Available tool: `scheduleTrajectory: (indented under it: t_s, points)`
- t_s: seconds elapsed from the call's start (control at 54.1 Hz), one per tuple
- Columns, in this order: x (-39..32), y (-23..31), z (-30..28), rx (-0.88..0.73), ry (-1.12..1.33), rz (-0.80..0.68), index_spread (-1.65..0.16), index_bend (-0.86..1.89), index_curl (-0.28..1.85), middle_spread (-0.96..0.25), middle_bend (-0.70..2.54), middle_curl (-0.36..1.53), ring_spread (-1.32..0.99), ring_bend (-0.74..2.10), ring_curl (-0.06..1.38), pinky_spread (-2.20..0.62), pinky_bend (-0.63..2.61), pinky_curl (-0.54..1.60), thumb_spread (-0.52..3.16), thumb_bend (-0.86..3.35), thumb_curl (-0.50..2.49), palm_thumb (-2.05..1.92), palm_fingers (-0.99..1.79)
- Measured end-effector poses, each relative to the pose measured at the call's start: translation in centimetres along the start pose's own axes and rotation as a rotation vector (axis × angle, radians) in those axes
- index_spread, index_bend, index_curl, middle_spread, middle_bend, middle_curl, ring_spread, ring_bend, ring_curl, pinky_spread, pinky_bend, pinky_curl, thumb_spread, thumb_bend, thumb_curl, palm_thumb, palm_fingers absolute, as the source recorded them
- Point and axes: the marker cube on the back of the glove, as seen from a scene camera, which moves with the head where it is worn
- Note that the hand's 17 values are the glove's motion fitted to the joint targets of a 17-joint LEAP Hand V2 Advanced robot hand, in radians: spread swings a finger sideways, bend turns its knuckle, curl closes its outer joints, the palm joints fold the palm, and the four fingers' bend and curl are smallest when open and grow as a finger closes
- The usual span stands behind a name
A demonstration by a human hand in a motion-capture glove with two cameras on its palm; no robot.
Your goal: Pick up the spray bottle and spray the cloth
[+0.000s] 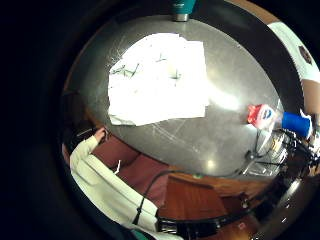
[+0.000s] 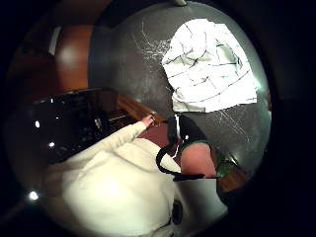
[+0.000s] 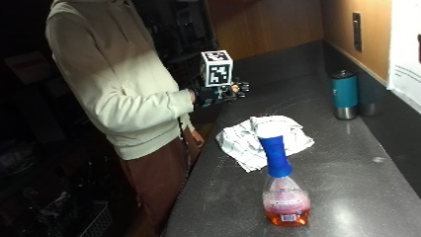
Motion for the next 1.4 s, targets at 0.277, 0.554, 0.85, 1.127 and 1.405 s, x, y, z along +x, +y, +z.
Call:
scheduleTrajectory:
  t_s: [0.277, 0.554, 0.85, 1.127, 1.405]
  points:
    - [1.4, 0.9, -0.7, 0.076, -0.006, -0.028, -0.37, 0.26, 0.2, 0.0, 0.18, 0.13, 0.06, 0.19, 0.06, 0.17, 0.35, 0.18, 0.82, 0.25, 0.26, 0.66, 0.03]
    - [3.7, 3.2, -0.8, 0.262, -0.043, -0.035, -0.39, 0.24, 0.28, 0.0, 0.17, 0.18, 0.05, 0.2, 0.12, 0.19, 0.34, 0.24, 0.92, 0.14, 0.35, 0.76, 0.07]
    - [7.8, 6.3, -1.6, 0.484, -0.118, 0.068, -0.38, 0.19, 0.31, 0.0, 0.18, 0.23, 0.02, 0.21, 0.17, 0.18, 0.3, 0.28, 0.94, 0.04, 0.42, 0.83, 0.15]
    - [11.3, 8.7, -1.6, 0.604, -0.182, 0.172, -0.37, 0.14, 0.3, -0.01, 0.19, 0.26, -0.01, 0.26, 0.22, 0.13, 0.34, 0.31, 0.94, -0.02, 0.47, 0.88, 0.2]
    - [15.2, 10.2, -1.4, 0.75, -0.282, 0.298, -0.35, 0.12, 0.26, 0.0, 0.2, 0.29, -0.02, 0.32, 0.25, 0.1, 0.36, 0.34, 0.93, -0.03, 0.5, 0.86, 0.2]
